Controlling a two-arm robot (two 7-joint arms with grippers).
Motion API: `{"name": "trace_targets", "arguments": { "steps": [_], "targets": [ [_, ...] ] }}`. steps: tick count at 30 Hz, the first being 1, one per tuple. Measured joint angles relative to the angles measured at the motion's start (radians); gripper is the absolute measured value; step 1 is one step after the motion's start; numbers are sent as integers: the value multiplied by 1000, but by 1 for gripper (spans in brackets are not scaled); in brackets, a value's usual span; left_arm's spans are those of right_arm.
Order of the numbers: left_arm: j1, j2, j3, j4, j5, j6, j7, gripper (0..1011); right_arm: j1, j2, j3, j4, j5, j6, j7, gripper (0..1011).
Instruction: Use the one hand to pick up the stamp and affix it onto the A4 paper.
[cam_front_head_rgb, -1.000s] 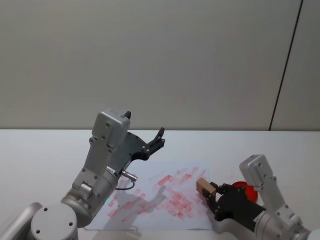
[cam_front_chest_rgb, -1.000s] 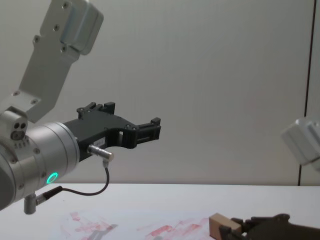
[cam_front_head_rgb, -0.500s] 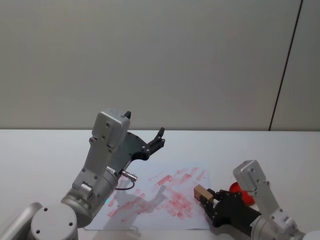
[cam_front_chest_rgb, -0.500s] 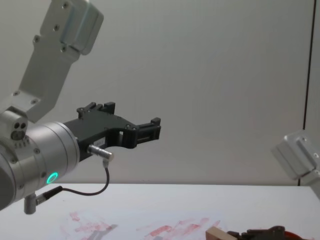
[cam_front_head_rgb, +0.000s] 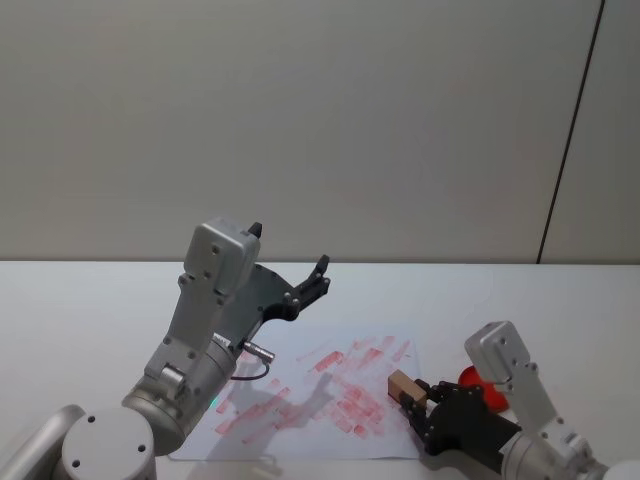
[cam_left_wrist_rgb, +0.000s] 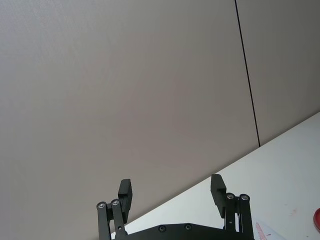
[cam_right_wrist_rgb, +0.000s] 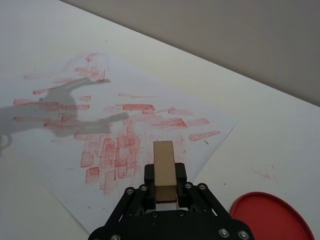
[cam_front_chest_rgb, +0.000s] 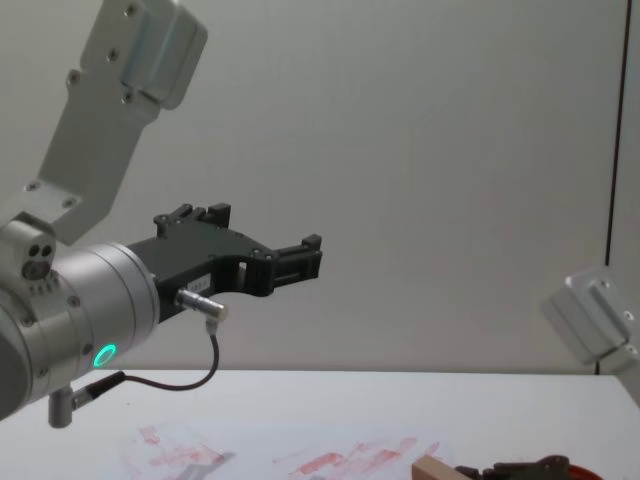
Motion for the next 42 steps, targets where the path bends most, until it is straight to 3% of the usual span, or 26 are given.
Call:
{"name": "trace_targets", "arguments": {
  "steps": [10,26,42],
  "targets": [
    [0,0,0,0,0,0,0,1003,-8,4,5,-11,38,-5,-17,216],
    [0,0,0,0,0,0,0,1002,-37,48,53,-94,126,-40,-70,216],
    [0,0,0,0,0,0,0,1002,-52,85,85,-97,148,-32,-93,216]
  ]
}}
